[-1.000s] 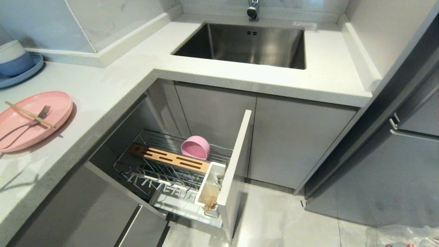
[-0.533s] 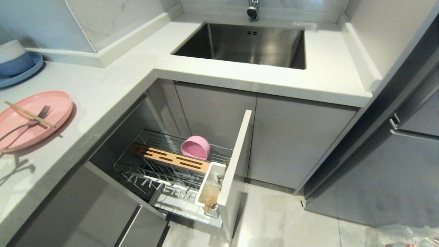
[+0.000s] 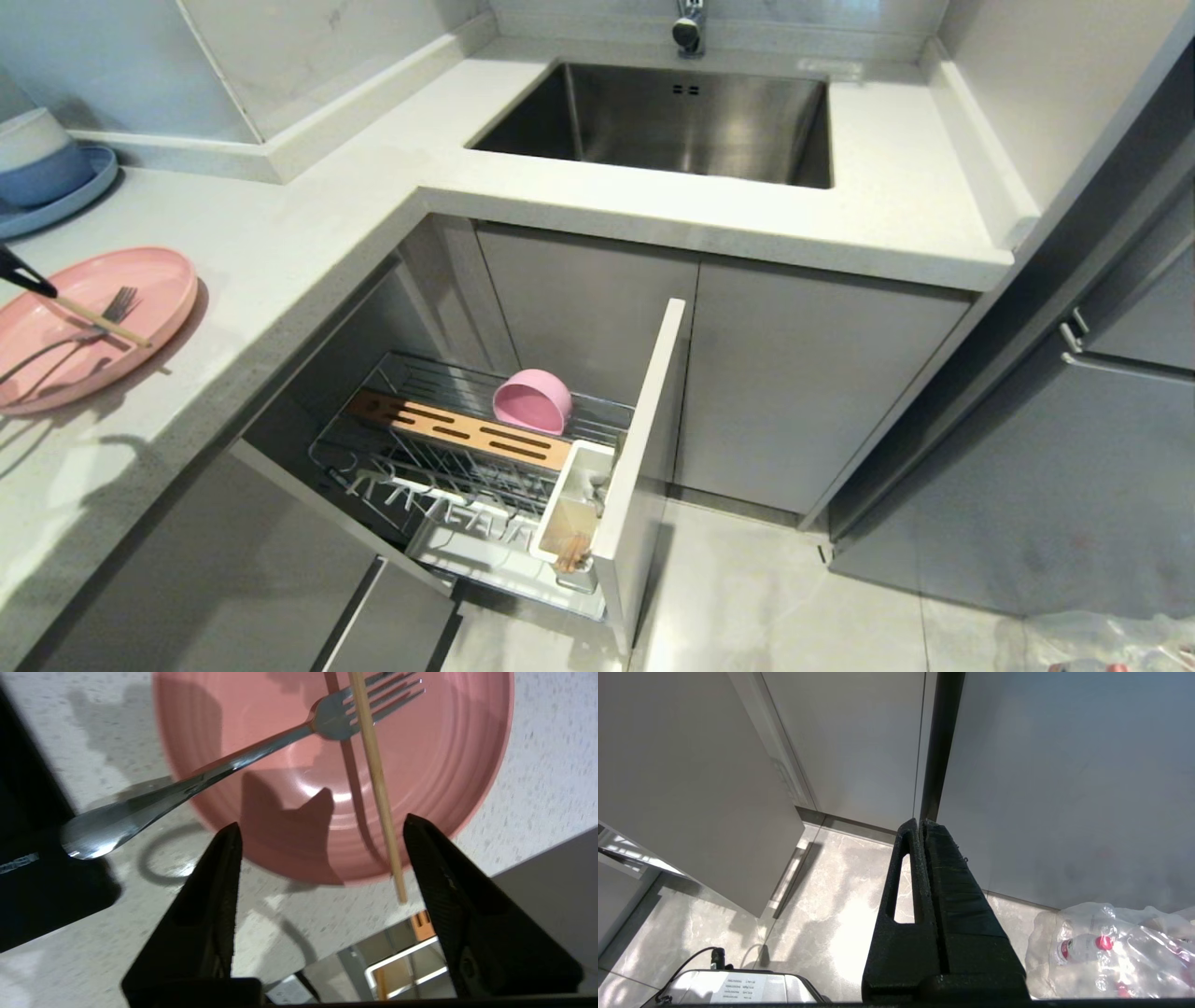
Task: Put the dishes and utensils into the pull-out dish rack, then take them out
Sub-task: Pick up the chopsticks and place it in the cupboard
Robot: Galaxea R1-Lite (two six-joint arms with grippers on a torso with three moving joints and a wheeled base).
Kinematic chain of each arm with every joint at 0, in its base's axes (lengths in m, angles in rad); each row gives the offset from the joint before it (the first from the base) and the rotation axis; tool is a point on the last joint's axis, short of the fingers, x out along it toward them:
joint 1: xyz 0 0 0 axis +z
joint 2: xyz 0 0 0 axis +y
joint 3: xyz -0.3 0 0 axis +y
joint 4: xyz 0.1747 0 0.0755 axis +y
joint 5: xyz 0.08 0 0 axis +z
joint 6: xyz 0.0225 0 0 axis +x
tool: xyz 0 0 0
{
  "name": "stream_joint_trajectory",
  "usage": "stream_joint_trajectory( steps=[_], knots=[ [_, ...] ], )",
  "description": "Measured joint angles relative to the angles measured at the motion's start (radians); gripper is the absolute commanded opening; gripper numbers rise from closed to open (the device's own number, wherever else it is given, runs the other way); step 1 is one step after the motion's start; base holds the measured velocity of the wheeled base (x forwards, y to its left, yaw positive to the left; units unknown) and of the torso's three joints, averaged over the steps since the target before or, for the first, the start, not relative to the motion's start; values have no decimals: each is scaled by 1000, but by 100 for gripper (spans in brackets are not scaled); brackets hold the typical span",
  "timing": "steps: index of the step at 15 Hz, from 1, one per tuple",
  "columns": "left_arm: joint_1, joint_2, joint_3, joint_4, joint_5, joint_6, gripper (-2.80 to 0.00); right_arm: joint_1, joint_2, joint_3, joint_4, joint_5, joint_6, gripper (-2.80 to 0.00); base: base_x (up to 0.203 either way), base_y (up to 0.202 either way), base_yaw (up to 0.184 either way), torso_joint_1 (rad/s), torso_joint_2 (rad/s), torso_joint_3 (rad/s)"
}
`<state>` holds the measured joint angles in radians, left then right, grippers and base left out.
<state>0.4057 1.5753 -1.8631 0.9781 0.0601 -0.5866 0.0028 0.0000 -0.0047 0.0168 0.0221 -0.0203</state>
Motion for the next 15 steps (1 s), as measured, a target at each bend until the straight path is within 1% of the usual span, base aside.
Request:
stream_joint_trajectory(
  steps=[3,4,7,15],
  knots=[
    [-46,59,-27,-1,-2,-58,0,0,0,0,0,0,0,-280,0,0,0,0,0,0],
    [-57,75,-33,-1,-2,-64,0,0,0,0,0,0,0,-280,0,0,0,0,0,0],
    [-82,114,-39,-3,7,-77,0,0,0,0,0,0,0,-280,0,0,0,0,0,0],
    [-87,156,-54,-8,12,-78,0,0,0,0,0,0,0,-280,0,0,0,0,0,0]
  ],
)
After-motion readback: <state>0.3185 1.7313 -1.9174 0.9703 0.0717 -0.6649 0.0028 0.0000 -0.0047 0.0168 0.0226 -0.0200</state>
